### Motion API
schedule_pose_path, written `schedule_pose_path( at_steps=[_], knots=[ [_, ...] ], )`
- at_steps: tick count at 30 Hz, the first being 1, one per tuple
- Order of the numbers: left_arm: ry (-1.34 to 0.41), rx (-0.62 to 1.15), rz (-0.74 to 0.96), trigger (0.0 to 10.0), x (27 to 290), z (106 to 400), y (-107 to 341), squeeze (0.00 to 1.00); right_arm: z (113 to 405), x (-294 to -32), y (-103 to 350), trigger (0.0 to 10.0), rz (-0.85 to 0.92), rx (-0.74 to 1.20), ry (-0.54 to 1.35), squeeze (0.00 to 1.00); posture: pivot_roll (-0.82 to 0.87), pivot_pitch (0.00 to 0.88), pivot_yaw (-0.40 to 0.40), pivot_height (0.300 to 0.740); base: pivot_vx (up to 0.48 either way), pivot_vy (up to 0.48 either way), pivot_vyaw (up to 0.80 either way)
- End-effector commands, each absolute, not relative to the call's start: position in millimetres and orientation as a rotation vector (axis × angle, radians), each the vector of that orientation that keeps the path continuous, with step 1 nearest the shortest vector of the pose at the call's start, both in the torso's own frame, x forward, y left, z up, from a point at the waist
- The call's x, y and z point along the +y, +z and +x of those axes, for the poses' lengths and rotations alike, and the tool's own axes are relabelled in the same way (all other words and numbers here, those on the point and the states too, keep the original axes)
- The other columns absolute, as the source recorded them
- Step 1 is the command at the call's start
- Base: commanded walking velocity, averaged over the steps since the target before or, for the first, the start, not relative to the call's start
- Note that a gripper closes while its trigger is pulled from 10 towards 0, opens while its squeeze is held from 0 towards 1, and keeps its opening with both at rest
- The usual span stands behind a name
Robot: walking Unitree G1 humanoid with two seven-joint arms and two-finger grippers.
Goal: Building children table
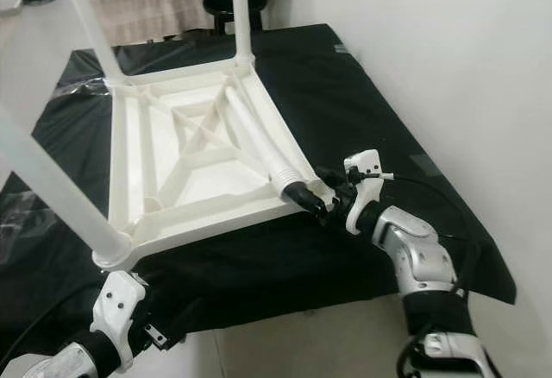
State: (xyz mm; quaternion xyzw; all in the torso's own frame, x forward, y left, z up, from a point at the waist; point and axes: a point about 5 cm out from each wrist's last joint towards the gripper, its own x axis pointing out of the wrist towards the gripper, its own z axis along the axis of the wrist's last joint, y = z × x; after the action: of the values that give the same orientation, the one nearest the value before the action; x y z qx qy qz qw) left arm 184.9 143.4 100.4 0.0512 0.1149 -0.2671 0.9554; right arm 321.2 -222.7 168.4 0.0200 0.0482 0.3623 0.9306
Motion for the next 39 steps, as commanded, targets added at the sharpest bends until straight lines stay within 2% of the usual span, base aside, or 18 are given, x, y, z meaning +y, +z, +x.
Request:
schedule_pose_path(
  at_steps=[1, 17, 19, 20, 21, 26, 30, 32, 35, 37, 39],
  knots=[
    [-0.539, 0.259, 0.119, 10.0, 147, 183, 95, 0.0, 316, -224, 172, 10.0, 0.033, 0.072, 0.784, 0.0, 0.03, 0.146, 0.006, 0.74, 0.0, 0.0, 0.0],
    [-0.54, 0.261, 0.123, 10.0, 147, 182, 95, 0.0, 299, -250, 183, 10.0, 0.037, 0.048, 0.835, 0.0, 0.04, 0.152, 0.008, 0.74, 0.0, 0.0, 0.0],
    [-0.538, 0.261, 0.124, 10.0, 148, 182, 95, 0.0, 302, -257, 185, 10.0, 0.054, 0.036, 0.787, 0.0, 0.04, 0.153, 0.008, 0.74, 0.0, 0.0, 0.0],
    [-0.538, 0.262, 0.126, 10.0, 148, 181, 95, 0.0, 316, -281, 181, 10.0, 0.057, 0.053, 0.564, 0.0, 0.04, 0.155, 0.008, 0.74, 0.0, 0.0, 0.0],
    [-0.538, 0.262, 0.126, 10.0, 148, 181, 95, 0.0, 316, -281, 181, 10.0, 0.057, 0.053, 0.564, 0.0, 0.04, 0.155, 0.008, 0.74, 0.0, 0.0, 0.0],
    [-0.538, 0.263, 0.129, 10.0, 149, 181, 95, 0.0, 321, -308, 171, 10.0, 0.038, 0.125, 0.335, 0.0, 0.04, 0.154, 0.009, 0.74, 0.0, 0.0, 0.0],
    [-0.538, 0.264, 0.132, 10.0, 149, 181, 95, 0.0, 318, -326, 160, 10.0, -0.09, 0.22, 0.205, 0.0, 0.04, 0.151, 0.01, 0.74, 0.0, 0.0, 0.0],
    [-0.538, 0.264, 0.132, 10.0, 149, 181, 95, 0.0, 318, -326, 160, 10.0, -0.09, 0.22, 0.205, 0.0, 0.04, 0.151, 0.01, 0.74, 0.0, 0.0, 0.0],
    [-0.541, 0.262, 0.134, 10.0, 149, 181, 95, 0.0, 316, -325, 152, 10.0, -0.184, 0.277, 0.204, 0.0, 0.04, 0.15, 0.009, 0.74, 0.0, 0.0, 0.0],
    [-0.545, 0.261, 0.134, 10.0, 148, 182, 95, 0.0, 316, -317, 145, 10.0, -0.221, 0.3, 0.233, 0.0, 0.03, 0.147, 0.008, 0.74, 0.0, 0.0, 0.0],
    [-0.55, 0.257, 0.134, 10.0, 147, 183, 96, 0.0, 320, -297, 135, 10.0, -0.247, 0.307, 0.291, 0.0, 0.03, 0.143, 0.009, 0.74, 0.0, 0.0, 0.0]
  ],
)
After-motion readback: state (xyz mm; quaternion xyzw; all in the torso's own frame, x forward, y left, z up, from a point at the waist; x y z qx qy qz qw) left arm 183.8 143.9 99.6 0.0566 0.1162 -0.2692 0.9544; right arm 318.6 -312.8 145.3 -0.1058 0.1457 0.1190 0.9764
